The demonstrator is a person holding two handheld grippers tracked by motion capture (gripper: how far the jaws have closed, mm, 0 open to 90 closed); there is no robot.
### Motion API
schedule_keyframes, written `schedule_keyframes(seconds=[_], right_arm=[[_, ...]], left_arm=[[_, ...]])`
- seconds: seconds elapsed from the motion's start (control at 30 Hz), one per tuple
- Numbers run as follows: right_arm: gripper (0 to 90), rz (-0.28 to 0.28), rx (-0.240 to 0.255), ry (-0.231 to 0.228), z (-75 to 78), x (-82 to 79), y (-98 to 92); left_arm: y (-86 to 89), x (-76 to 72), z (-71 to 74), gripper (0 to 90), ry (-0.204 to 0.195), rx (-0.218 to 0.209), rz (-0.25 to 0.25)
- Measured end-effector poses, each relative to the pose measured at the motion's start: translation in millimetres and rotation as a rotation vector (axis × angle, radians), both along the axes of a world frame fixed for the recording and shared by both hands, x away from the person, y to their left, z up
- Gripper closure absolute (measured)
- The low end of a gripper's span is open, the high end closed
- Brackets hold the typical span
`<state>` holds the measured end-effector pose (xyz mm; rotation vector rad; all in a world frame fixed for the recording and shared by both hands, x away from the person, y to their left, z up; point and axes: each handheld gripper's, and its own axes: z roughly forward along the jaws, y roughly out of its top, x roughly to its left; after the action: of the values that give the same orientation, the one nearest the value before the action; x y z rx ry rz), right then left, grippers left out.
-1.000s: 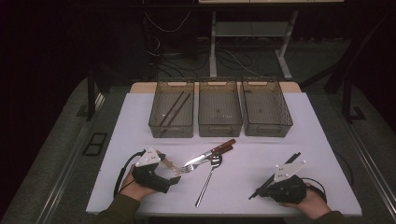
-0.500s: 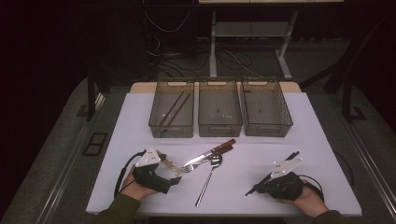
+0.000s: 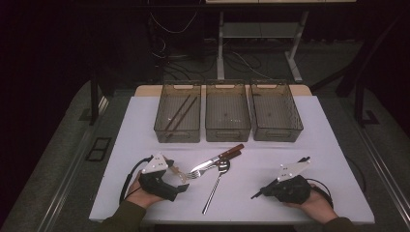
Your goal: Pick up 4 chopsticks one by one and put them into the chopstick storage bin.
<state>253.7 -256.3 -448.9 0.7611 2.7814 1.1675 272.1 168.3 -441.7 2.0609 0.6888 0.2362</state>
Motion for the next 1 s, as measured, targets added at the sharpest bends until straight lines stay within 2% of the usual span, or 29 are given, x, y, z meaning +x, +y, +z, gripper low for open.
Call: schedule_keyframes(seconds=[0.3, 1.0], right_arm=[[89.9, -0.002, -0.006, -0.011, -0.6, 8.7, 10.7], [89.9, -0.014, 0.007, -0.027, -2.0, 21.1, 20.5]], left_arm=[[1.0, 0.0, 0.4, 0.0, -0.003, -0.001, -0.004], [0.8, -0.1, 0.6, 0.0, -0.003, -0.002, -0.006]])
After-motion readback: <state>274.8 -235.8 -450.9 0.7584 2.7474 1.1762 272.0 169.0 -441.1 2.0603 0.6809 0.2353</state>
